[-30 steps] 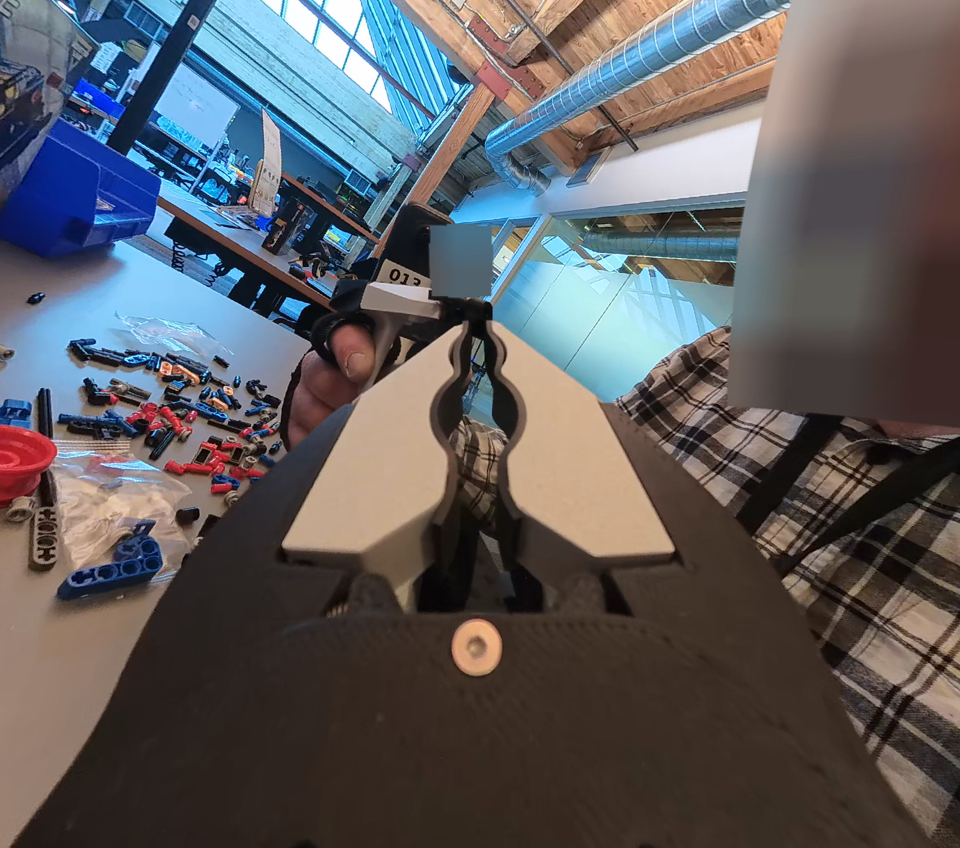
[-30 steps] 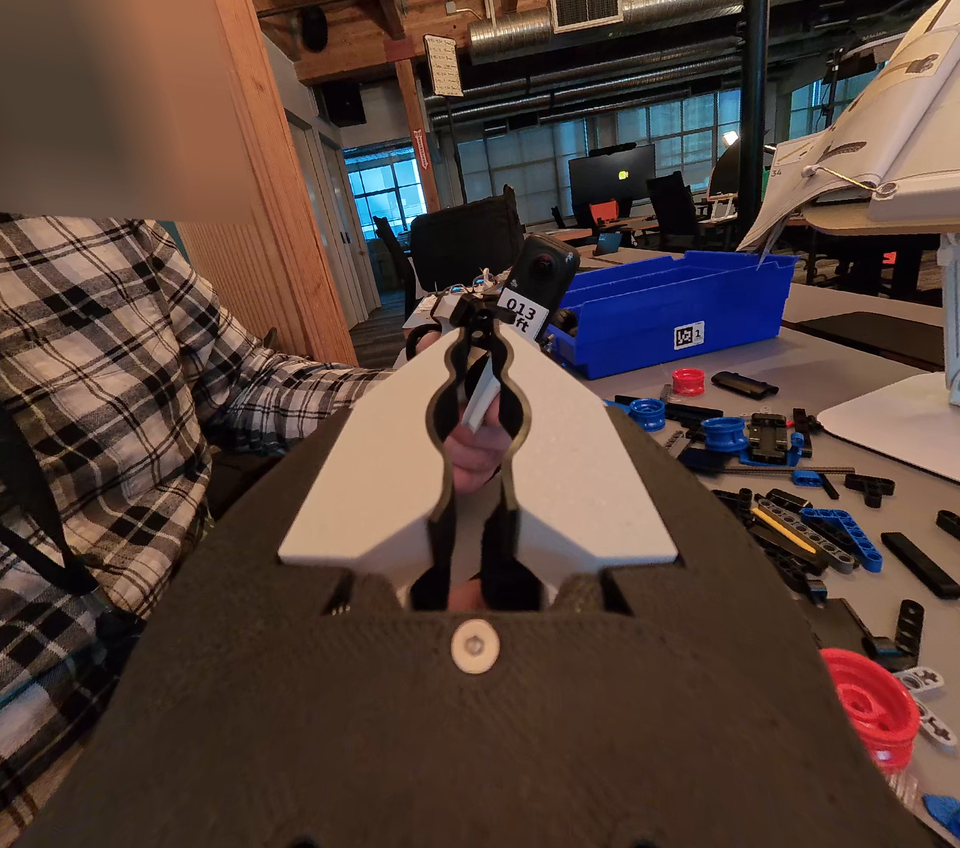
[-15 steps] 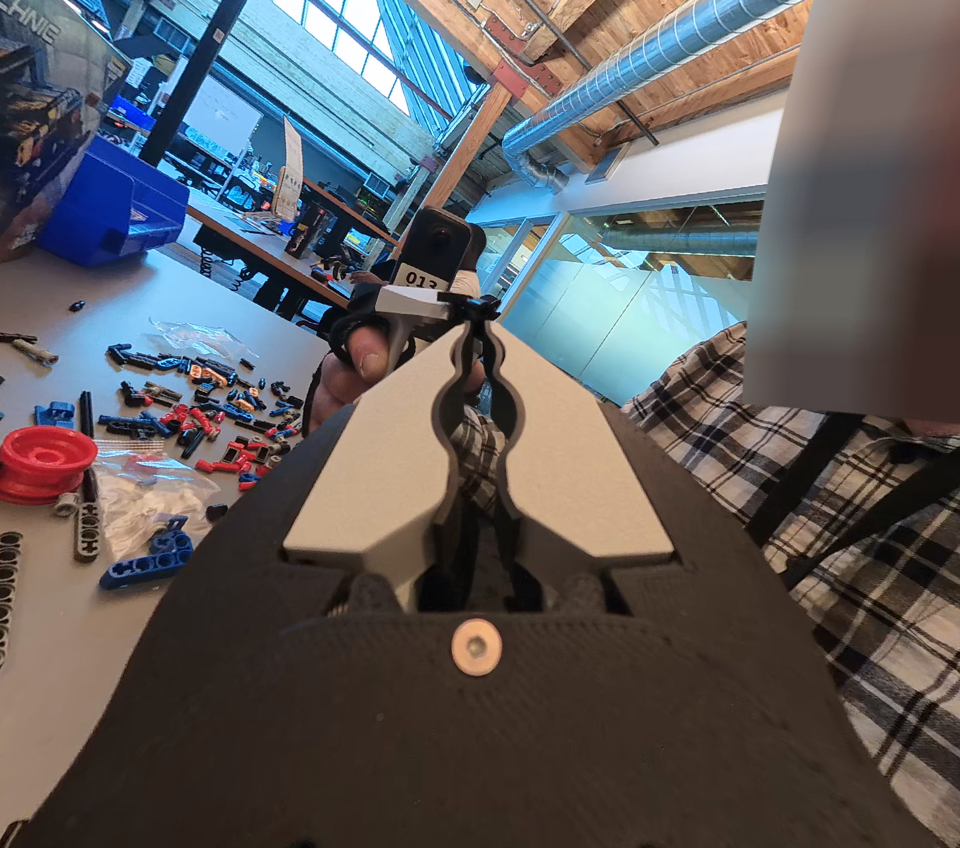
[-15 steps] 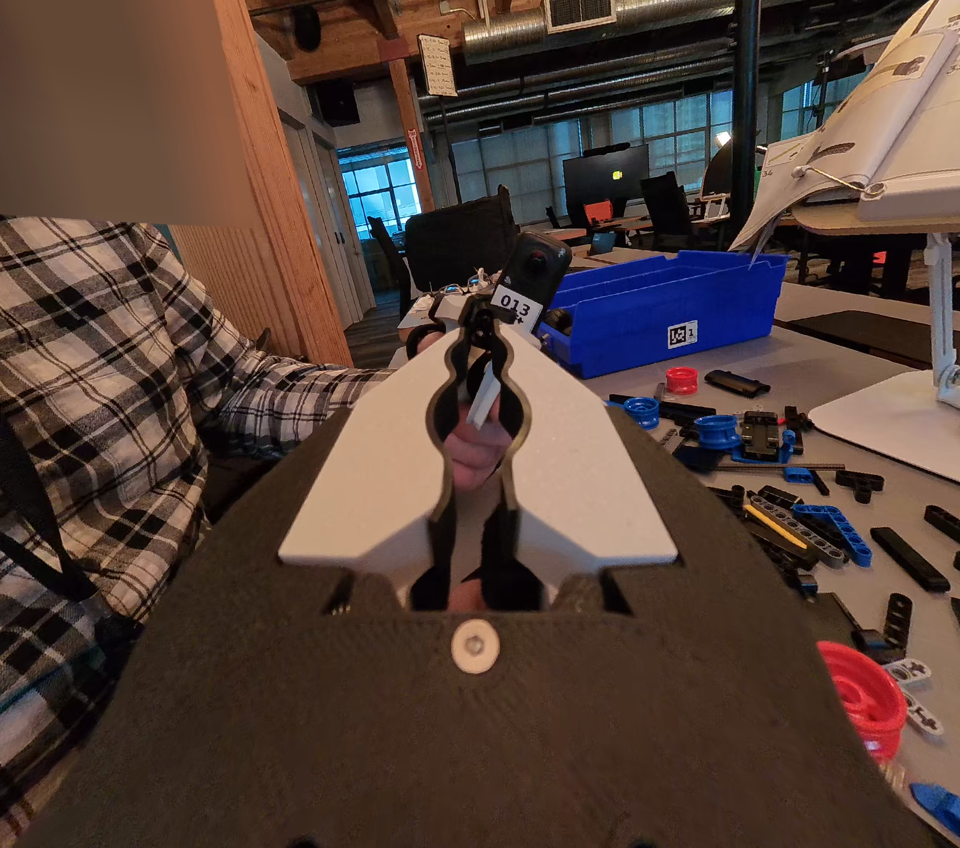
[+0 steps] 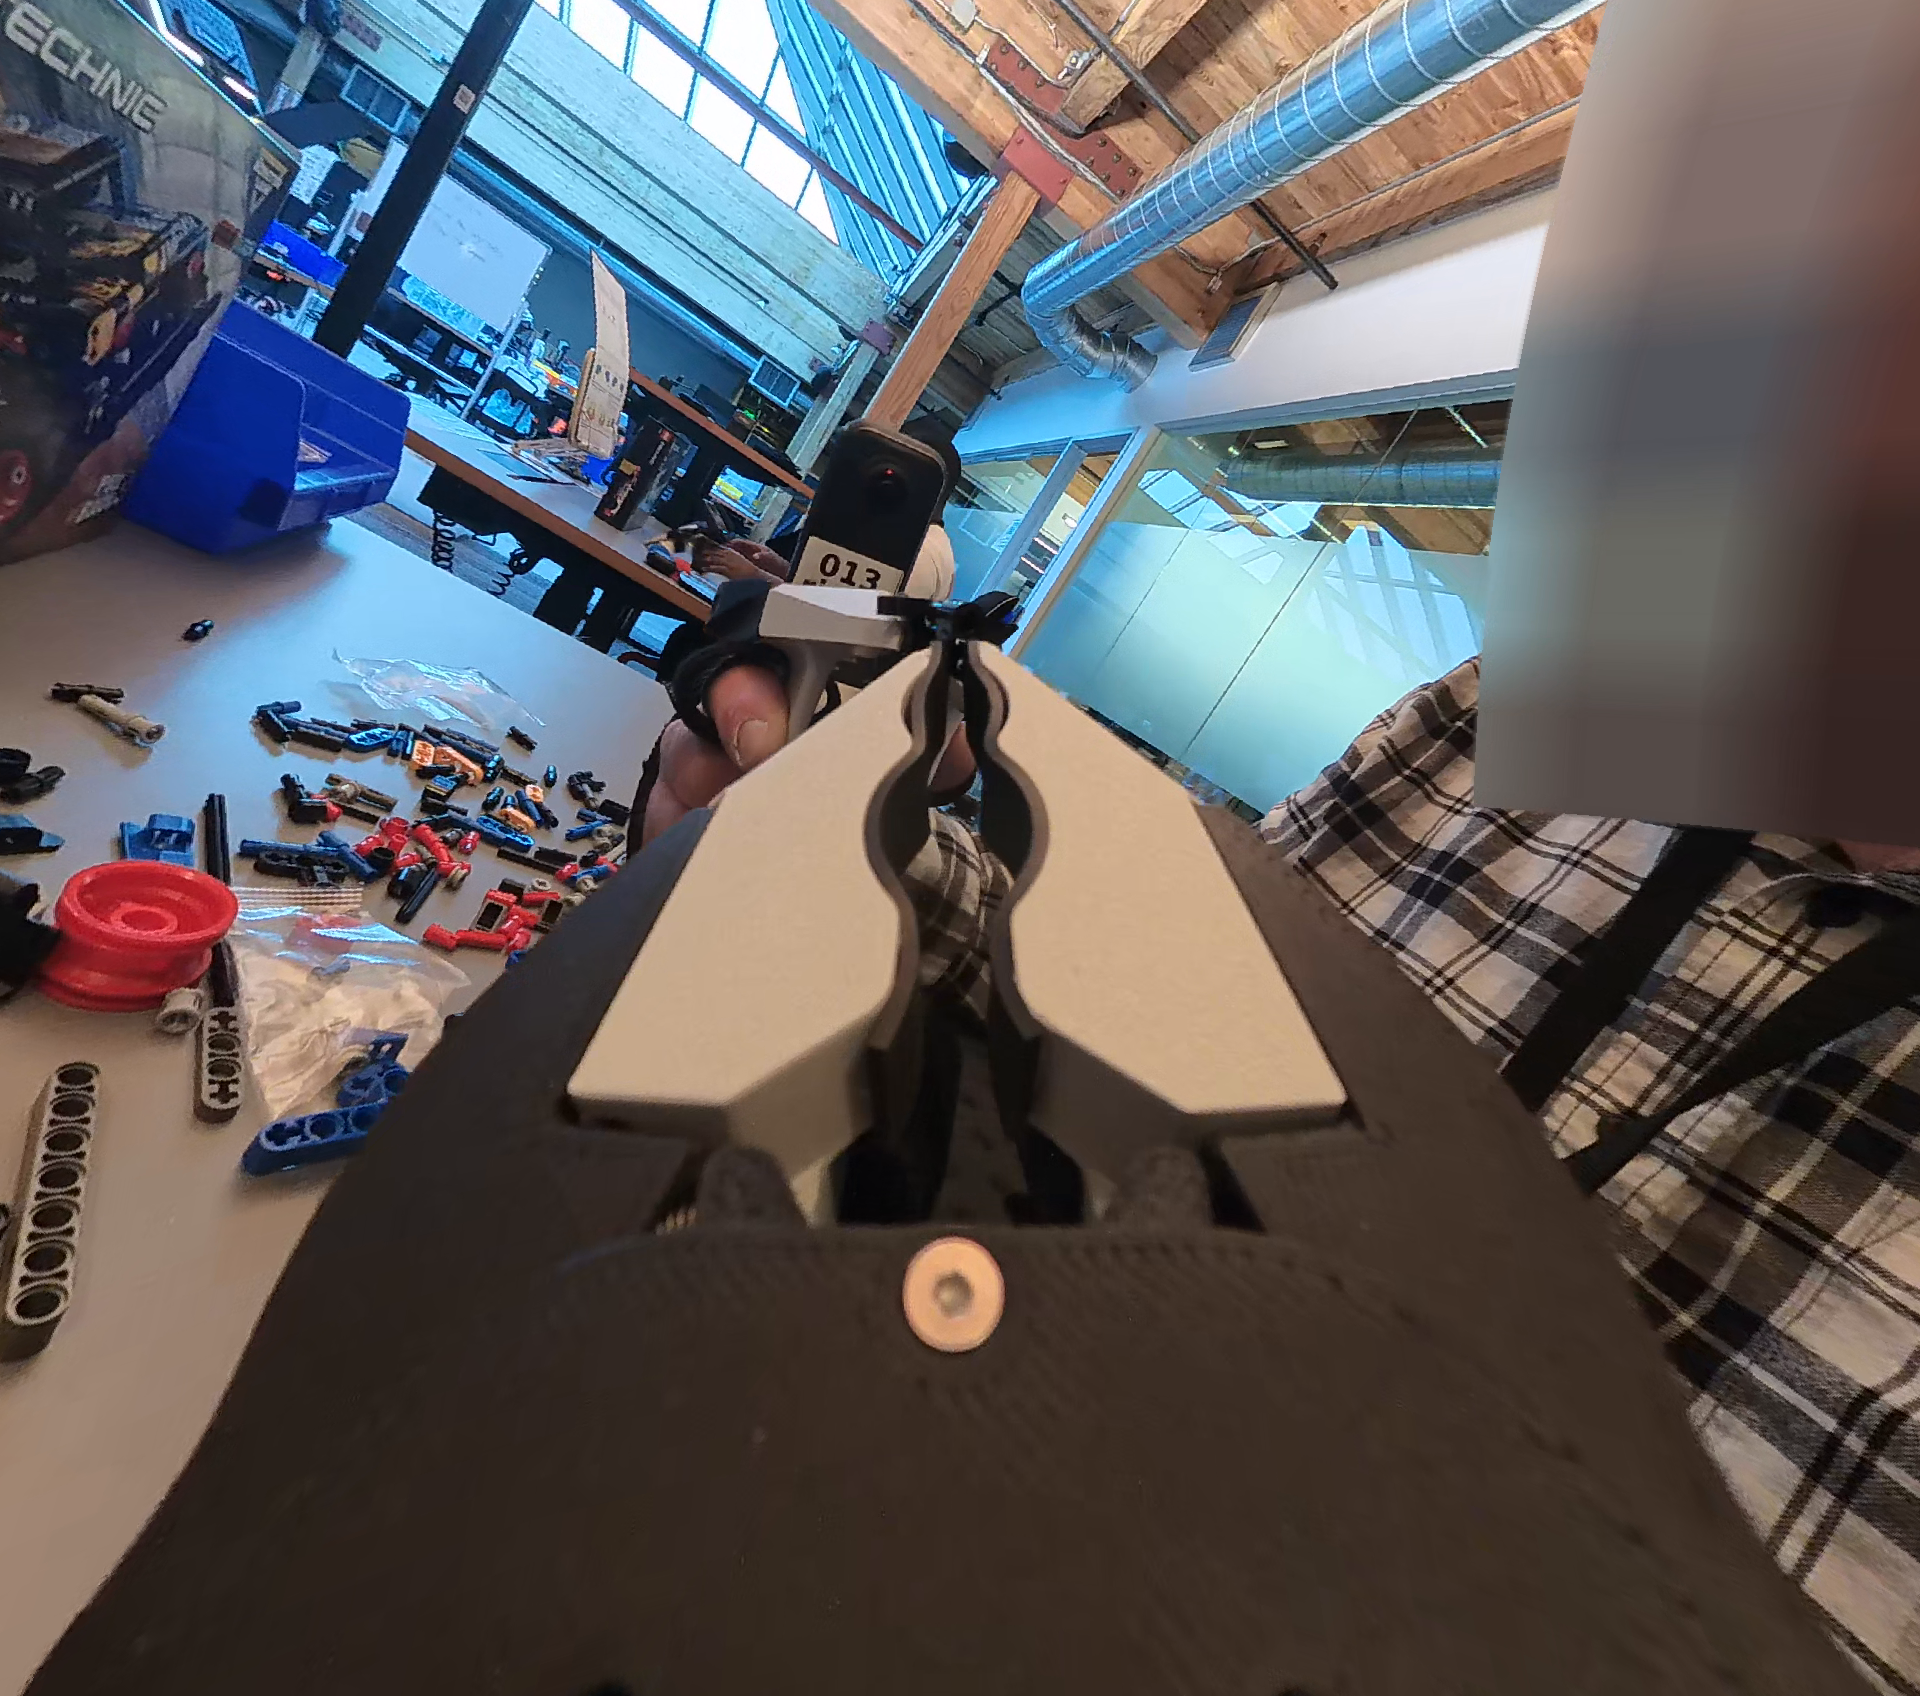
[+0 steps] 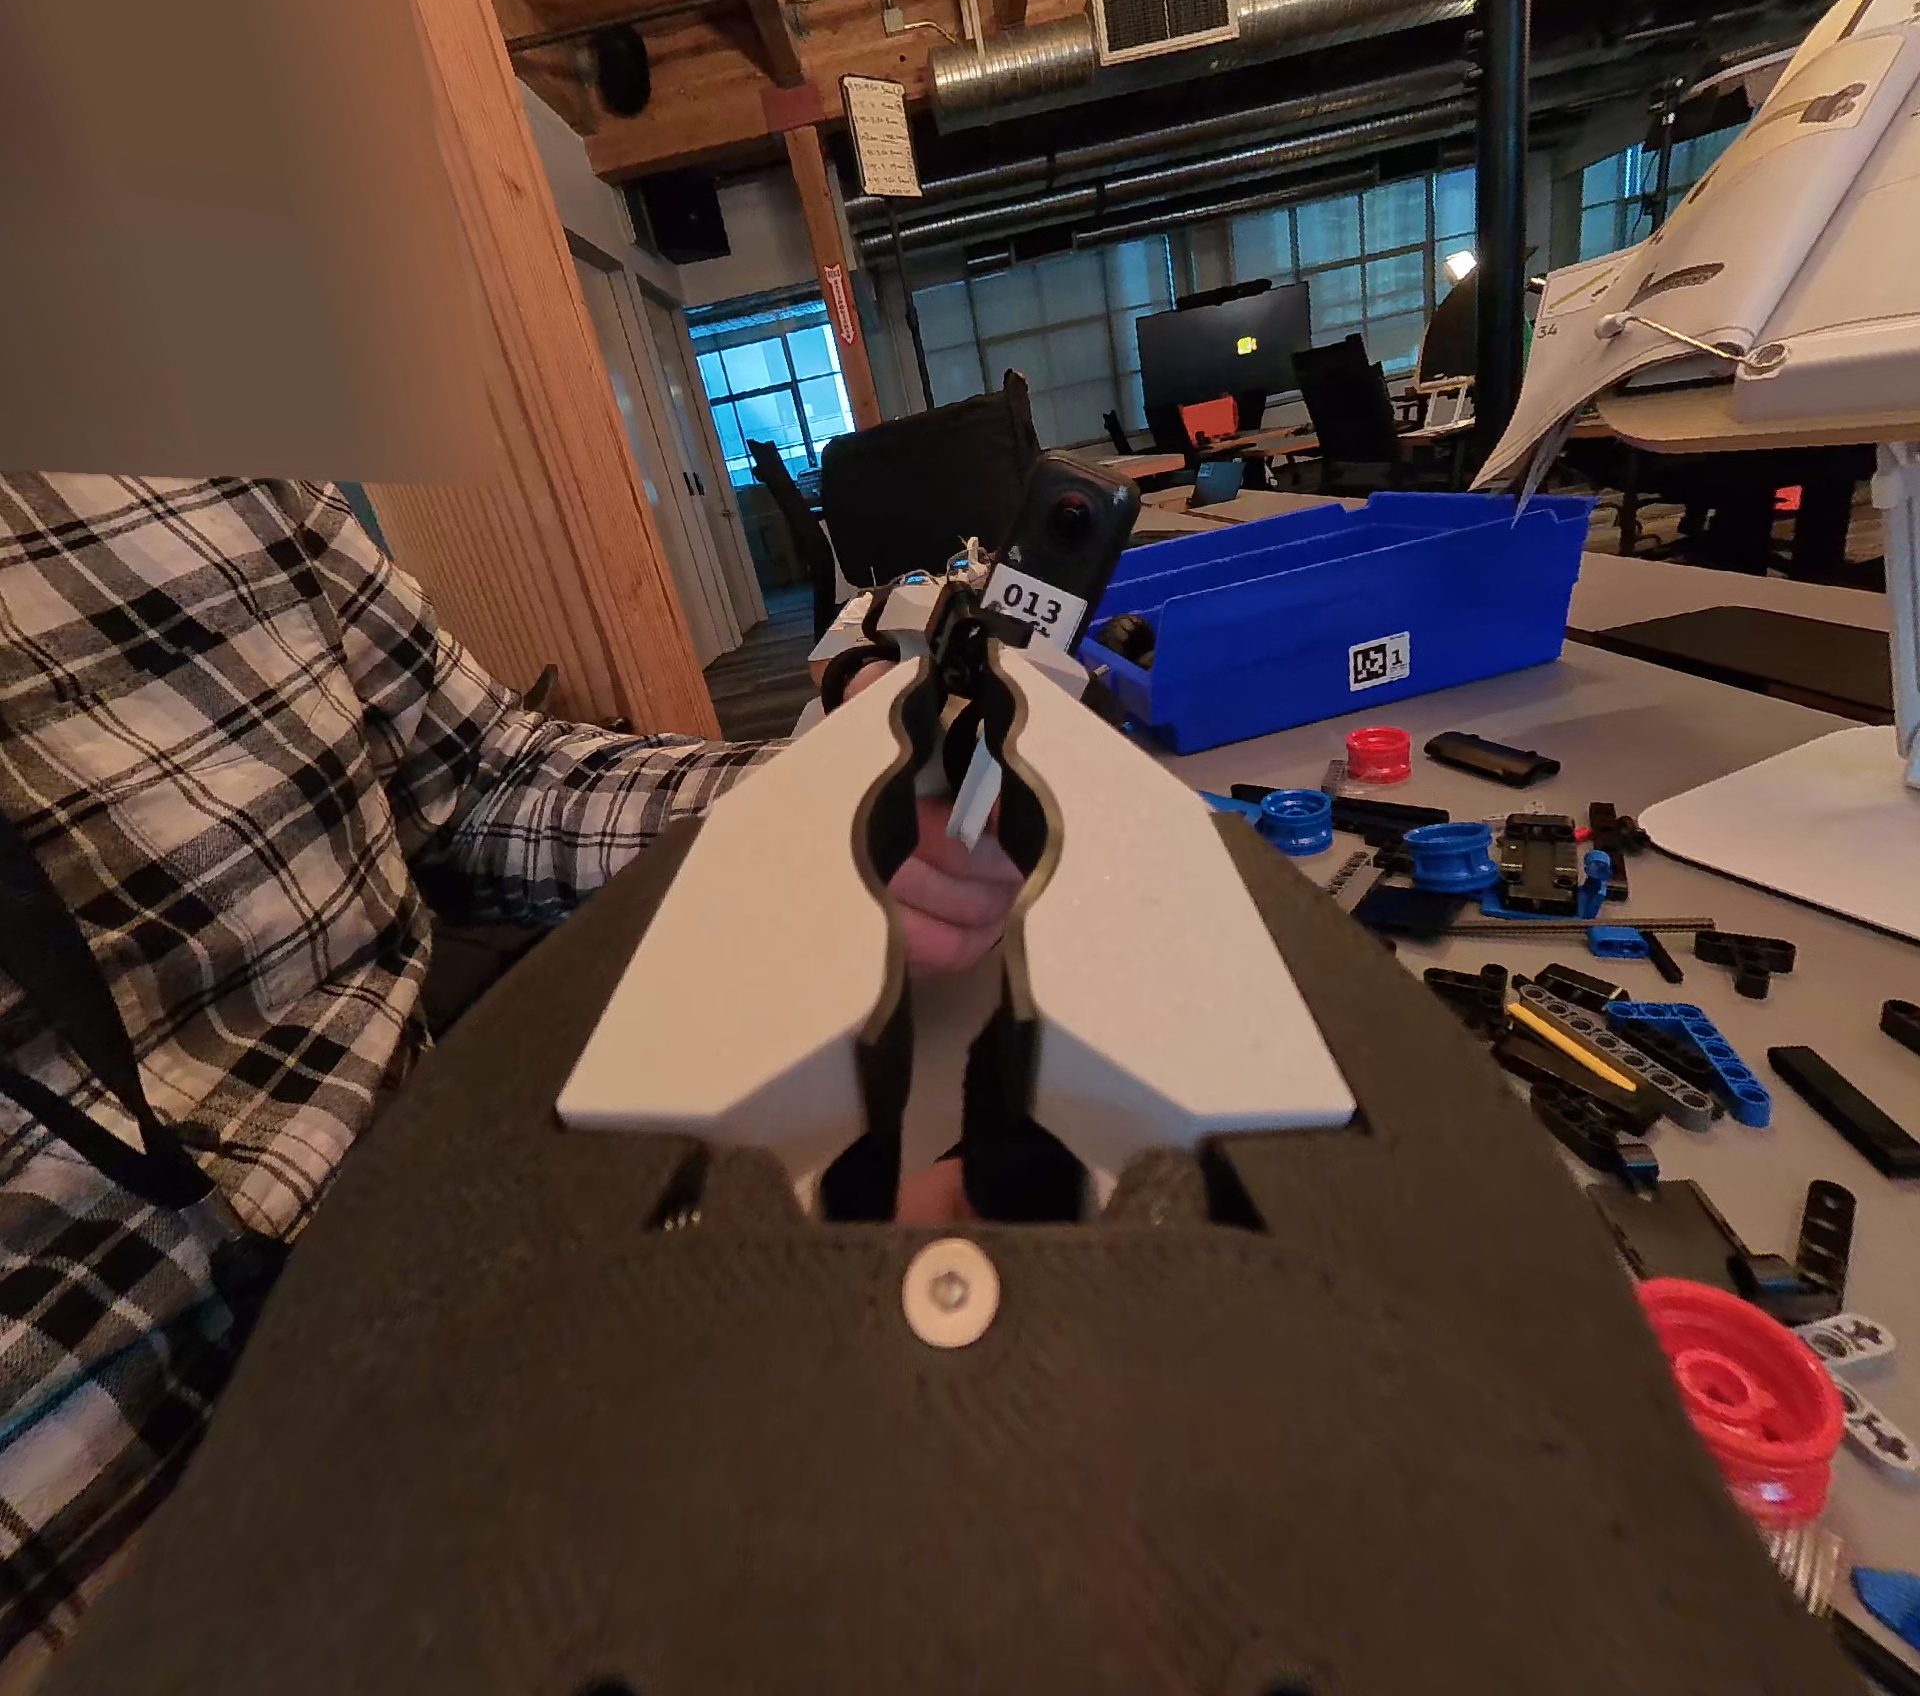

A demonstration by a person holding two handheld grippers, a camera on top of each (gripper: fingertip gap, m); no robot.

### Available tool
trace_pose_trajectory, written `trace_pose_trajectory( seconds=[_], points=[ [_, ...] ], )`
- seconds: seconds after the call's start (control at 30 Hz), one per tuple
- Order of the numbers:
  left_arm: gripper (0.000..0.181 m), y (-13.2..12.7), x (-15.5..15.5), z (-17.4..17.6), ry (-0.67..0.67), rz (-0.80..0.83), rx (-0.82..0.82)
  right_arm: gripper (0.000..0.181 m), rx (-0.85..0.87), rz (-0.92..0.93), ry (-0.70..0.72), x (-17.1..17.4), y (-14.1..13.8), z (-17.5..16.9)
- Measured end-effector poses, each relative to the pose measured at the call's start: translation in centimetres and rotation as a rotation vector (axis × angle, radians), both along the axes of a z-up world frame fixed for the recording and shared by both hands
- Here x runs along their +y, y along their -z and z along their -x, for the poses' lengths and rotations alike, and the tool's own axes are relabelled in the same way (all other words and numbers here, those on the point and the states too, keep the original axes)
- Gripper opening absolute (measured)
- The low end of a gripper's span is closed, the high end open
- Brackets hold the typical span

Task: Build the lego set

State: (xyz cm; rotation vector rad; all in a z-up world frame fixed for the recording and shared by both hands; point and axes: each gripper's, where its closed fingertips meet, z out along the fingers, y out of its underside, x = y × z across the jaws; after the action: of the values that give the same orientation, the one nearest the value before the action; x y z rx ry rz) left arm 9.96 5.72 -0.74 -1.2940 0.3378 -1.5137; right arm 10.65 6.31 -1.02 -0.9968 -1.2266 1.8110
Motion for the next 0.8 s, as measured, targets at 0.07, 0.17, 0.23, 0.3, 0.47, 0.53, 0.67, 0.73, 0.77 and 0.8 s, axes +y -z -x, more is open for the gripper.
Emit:
trace_pose_trajectory(
  seconds=[0.07, 0.17, 0.23, 0.3, 0.47, 0.53, 0.67, 0.73, 0.77, 0.8],
  points=[
    [0.0, 0.0, 0.0, 0.1, -0.01, -0.006, 0.01, 0.008, 0.002, 0.01, -0.007, 0.0, -0.1, -0.1],
    [0.0, 0.0, -0.1, 0.1, -0.03, -0.026, 0.051, 0.007, 0.006, 0.03, -0.017, 0.1, -0.2, -0.1],
    [0.0, 0.0, -0.2, 0.0, -0.047, -0.053, 0.1, 0.007, 0.007, 0.046, -0.029, 0.0, -0.2, -0.2],
    [0.0, 0.5, -0.2, -0.1, -0.101, -0.106, 0.229, 0.007, 0.013, 0.083, -0.051, 0.1, -0.4, -0.3],
    [0.0, 0.9, -0.1, 0.3, -0.256, -0.269, 0.518, 0.007, 0.004, 0.127, -0.081, 0.3, -0.4, -0.4],
    [0.0, 1.9, -0.1, 0.5, -0.296, -0.328, 0.683, 0.007, -0.016, 0.126, -0.082, 0.3, -0.1, -0.4],
    [0.0, 8.0, 0.3, 1.6, -0.314, -0.489, 1.239, 0.007, -0.099, 0.091, -0.067, 0.6, 1.2, 0.1],
    [0.0, 11.0, 0.4, 2.3, -0.284, -0.573, 1.468, 0.007, -0.163, 0.076, -0.07, 0.5, 2.4, 0.6],
    [0.0, 12.2, 0.4, 2.6, -0.254, -0.601, 1.545, 0.007, -0.177, 0.066, -0.071, 0.4, 2.7, 0.7],
    [0.0, 13.4, 0.2, 2.8, -0.22, -0.621, 1.604, 0.007, -0.188, 0.061, -0.07, 0.4, 2.9, 0.8]
  ],
)
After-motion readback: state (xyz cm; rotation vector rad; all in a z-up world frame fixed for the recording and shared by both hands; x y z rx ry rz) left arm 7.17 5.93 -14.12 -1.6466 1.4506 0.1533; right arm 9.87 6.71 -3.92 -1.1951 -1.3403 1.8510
